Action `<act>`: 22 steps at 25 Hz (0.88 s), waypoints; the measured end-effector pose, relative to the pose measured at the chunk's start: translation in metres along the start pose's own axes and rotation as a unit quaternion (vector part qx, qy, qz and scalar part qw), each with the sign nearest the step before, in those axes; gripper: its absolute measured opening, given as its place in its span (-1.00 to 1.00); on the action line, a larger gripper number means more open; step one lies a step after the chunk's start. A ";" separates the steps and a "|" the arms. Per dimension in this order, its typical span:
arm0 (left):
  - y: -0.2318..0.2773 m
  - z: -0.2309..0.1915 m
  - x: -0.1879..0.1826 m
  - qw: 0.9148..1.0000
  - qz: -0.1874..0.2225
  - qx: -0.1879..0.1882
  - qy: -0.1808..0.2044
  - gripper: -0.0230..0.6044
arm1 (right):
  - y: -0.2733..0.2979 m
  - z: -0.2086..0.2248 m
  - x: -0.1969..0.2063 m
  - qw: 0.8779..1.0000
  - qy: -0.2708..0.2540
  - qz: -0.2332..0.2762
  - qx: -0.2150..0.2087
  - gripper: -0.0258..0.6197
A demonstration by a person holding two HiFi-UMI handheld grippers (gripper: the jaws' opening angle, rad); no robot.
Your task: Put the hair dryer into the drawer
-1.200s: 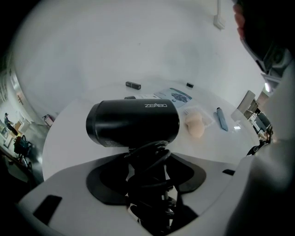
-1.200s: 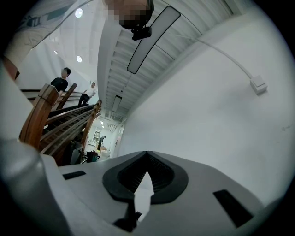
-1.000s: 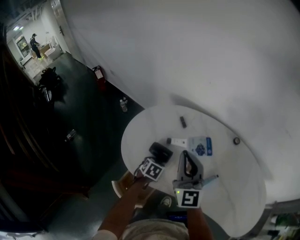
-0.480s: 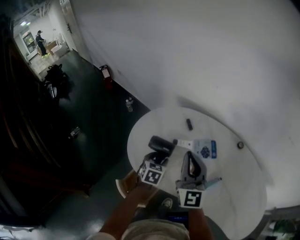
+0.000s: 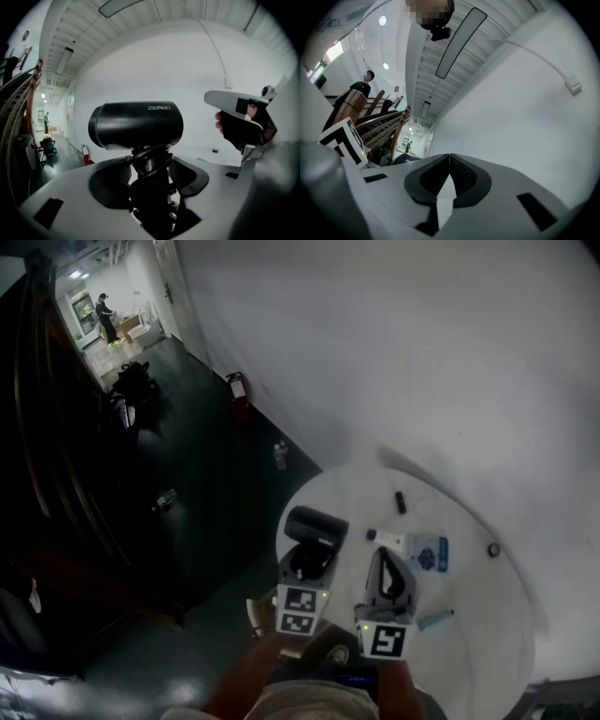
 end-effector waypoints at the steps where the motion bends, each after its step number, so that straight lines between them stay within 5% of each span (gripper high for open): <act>1: -0.007 -0.003 -0.007 1.000 0.018 -0.005 0.000 -0.11 | 0.001 -0.004 -0.002 1.000 0.000 0.002 -0.004 -0.90; 6: -0.039 -0.014 -0.038 0.994 0.109 -0.020 0.011 -0.11 | 0.008 -0.020 -0.008 1.000 0.005 0.011 -0.017 -0.90; 13: -0.084 -0.025 -0.070 0.974 0.226 -0.033 -0.001 -0.11 | 0.014 -0.040 -0.018 0.999 0.000 0.023 -0.033 -0.90; 22: -0.112 -0.046 -0.066 0.973 0.229 -0.032 -0.002 -0.11 | 0.019 -0.067 -0.028 0.999 -0.001 0.024 -0.045 -0.90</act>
Point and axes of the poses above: the fingertips, and each gripper's own axes: y forward along the fingers, z to its right, x out of its underside, the point moved 4 cm from there along -y, backward along the fingers, and after that the axes turned 7 degrees about -y, right-handed, at the moved point
